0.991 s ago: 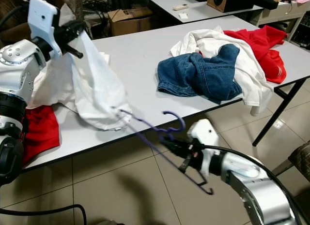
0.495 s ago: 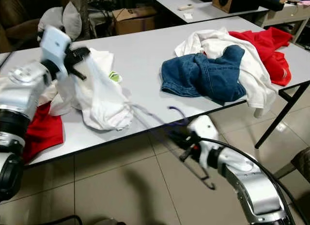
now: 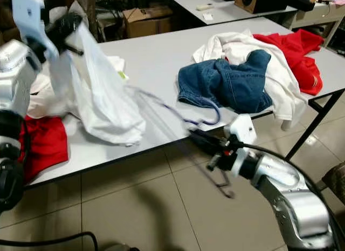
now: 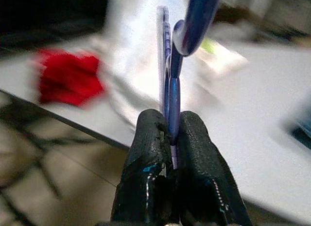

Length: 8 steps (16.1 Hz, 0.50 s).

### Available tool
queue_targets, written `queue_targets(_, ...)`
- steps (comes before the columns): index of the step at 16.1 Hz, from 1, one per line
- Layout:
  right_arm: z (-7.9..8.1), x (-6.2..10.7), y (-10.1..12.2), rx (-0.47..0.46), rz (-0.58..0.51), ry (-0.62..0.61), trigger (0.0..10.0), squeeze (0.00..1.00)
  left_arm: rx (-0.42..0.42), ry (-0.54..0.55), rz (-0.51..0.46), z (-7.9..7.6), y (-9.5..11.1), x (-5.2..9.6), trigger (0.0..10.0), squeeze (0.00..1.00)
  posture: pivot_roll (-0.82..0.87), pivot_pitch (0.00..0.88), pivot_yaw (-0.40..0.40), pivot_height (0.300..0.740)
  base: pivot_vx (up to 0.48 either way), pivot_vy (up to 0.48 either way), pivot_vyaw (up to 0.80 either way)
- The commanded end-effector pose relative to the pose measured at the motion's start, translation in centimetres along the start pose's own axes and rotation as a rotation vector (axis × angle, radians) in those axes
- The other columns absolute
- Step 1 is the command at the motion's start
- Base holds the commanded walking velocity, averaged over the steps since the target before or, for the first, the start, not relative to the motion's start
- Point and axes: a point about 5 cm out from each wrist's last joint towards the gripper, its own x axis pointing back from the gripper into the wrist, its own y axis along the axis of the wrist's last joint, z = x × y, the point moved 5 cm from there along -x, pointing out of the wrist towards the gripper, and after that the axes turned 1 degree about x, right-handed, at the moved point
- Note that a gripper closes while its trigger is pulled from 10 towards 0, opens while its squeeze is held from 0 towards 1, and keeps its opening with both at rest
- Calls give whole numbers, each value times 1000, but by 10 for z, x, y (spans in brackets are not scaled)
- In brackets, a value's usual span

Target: Hang hanger

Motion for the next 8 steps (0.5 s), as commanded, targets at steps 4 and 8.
queue_targets(4, 15, -17, 0, -17, 8, 93, 10000, 0, 22, -75, 33, -24, -9, -5, 0, 0, -114, 0, 87, 740, 0, 0, 0)
queue_targets(8, -11, -47, -14, 1, 80, 7, 10000, 0, 48, -139, -18, -45, 6, -9, 0, 0, -99, 0, 77, 740, 0, 0, 0)
